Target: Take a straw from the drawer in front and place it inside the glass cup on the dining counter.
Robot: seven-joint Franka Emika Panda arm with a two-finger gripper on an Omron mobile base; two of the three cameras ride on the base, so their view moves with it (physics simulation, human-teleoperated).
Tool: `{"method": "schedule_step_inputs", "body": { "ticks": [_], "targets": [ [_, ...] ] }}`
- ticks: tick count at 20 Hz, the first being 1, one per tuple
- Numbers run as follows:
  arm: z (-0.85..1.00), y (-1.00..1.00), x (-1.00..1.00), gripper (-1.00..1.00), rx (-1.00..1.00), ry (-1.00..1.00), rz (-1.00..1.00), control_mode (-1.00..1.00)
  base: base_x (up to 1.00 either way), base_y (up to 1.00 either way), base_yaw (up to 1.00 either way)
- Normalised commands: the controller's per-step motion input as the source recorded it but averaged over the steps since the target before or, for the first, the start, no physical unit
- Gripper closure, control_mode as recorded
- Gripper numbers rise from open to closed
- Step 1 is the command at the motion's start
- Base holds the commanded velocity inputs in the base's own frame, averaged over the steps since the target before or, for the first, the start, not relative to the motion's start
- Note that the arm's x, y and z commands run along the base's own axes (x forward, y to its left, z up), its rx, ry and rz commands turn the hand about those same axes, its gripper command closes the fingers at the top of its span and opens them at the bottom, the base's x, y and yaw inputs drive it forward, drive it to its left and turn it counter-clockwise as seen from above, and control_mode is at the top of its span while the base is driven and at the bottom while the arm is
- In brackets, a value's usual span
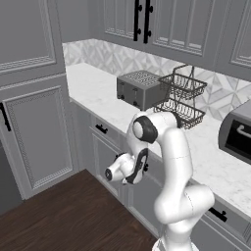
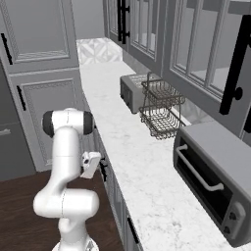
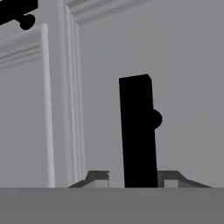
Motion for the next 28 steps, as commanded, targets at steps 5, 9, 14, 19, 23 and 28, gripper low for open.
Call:
{"method": "schedule_step_inputs", "body": {
  "ticks": [5, 9, 14, 19, 23, 28],
  "targets": [
    [0.0, 1.0, -0.37, 1.0, 0.06, 0.08, 0.06, -1.0, 0.0, 0.0, 0.0],
    [0.0, 1.0, -0.36, 1.0, 0.14, 0.14, 0.06, -1.0, 0.0, 0.0, 0.0],
    [0.0, 1.0, -0.27, 1.0, 0.17, 0.19, 0.04, -1.0, 0.0, 0.0, 0.0],
    [0.0, 1.0, -0.29, 1.0, 0.13, 0.18, 0.04, -1.0, 0.0, 0.0, 0.0],
    [0.0, 1.0, -0.32, 1.0, 0.11, 0.16, 0.04, -1.0, 0.0, 0.0, 0.0],
    [0.06, 0.98, -0.24, -1.0, 0.11, 0.14, 0.02, -1.0, 0.0, 0.0, 0.0]
  ]
}}
